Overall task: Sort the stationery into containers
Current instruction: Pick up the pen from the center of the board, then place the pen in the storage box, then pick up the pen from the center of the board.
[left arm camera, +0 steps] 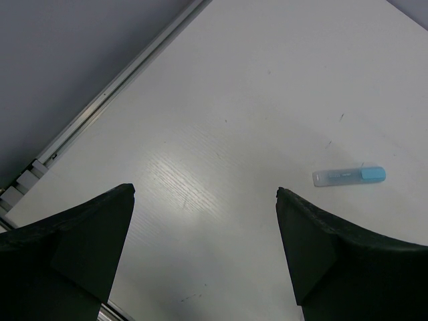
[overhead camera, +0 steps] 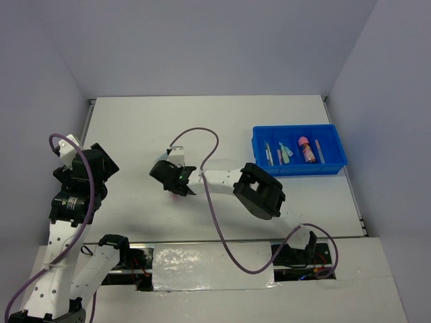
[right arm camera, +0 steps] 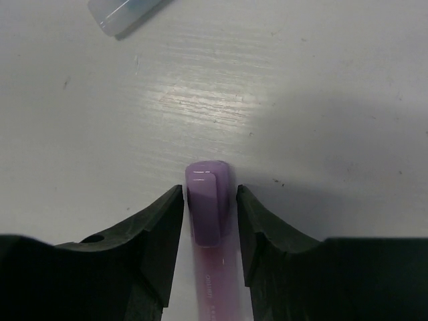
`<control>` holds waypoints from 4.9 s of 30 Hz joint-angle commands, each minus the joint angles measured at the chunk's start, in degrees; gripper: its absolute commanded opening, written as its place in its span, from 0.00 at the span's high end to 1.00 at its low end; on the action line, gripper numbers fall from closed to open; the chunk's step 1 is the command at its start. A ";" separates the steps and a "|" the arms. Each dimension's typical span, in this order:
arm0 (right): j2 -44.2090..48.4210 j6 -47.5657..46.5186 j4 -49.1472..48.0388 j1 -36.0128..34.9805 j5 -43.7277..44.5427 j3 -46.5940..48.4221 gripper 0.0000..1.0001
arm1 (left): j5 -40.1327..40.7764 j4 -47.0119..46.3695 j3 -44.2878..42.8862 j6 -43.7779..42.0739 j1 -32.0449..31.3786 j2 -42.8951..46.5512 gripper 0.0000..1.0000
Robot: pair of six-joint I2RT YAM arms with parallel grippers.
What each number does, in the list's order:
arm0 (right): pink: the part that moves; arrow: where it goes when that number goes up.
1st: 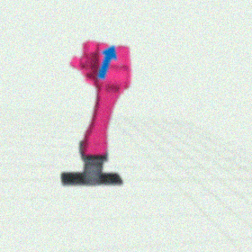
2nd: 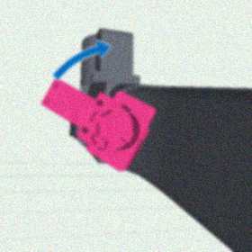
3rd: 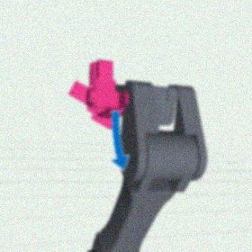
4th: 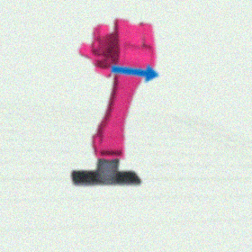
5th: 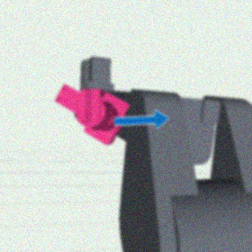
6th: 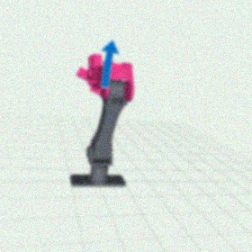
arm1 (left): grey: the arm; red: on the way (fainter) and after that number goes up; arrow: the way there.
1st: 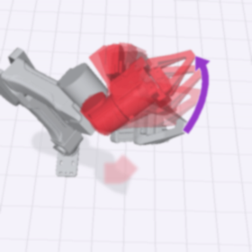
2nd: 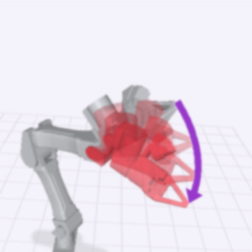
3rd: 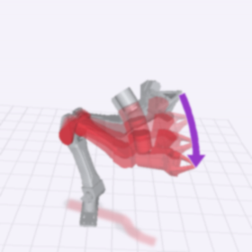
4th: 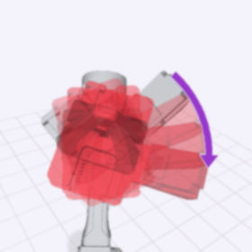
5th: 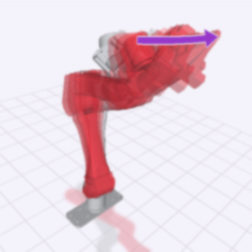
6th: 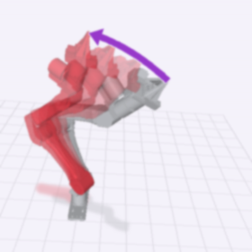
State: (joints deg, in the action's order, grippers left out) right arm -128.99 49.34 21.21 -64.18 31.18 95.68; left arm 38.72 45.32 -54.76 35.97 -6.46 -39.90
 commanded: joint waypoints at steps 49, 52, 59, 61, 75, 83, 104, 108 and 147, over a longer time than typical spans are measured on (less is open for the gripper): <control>32.76 -53.56 17.37 50.19 20.84 -9.48 1.00 | -3.91 -3.66 0.01 -3.01 0.31 4.83 0.01; 31.69 -61.18 8.64 56.00 27.16 -11.28 1.00 | -4.61 -4.36 0.36 -3.18 0.31 5.89 0.01; 31.44 -97.50 -38.17 60.14 35.09 -27.22 1.00 | -7.17 -4.80 0.01 -3.80 -0.04 4.13 0.01; 28.99 -95.49 -34.67 60.75 33.78 -25.02 1.00 | -7.25 -4.80 0.01 -3.80 -0.31 3.69 0.01; 19.74 -93.82 -37.74 63.04 34.65 -23.78 0.98 | -7.17 -5.33 0.36 -4.41 -1.71 3.69 0.01; 18.51 -86.18 -32.03 63.22 34.39 -24.66 0.98 | -7.17 -5.33 0.45 -4.68 -2.42 2.90 0.01; 17.37 -78.01 -25.01 63.74 35.27 -24.40 0.22 | -6.99 -5.68 0.53 -5.12 -3.12 3.34 0.01; 18.07 -67.13 -9.66 62.79 32.04 -15.81 0.18 | -8.04 -6.38 0.97 -5.90 -3.12 2.90 0.01; 94.62 -24.21 1.11 19.18 -35.05 -58.50 0.00 | -28.45 -17.11 -22.50 -27.53 -9.53 -80.78 0.44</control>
State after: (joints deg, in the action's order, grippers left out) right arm -35.70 25.69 22.68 -44.51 -5.04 34.72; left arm 4.56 24.93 -79.90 9.61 -14.81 -115.04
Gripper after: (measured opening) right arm 0.994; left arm 0.666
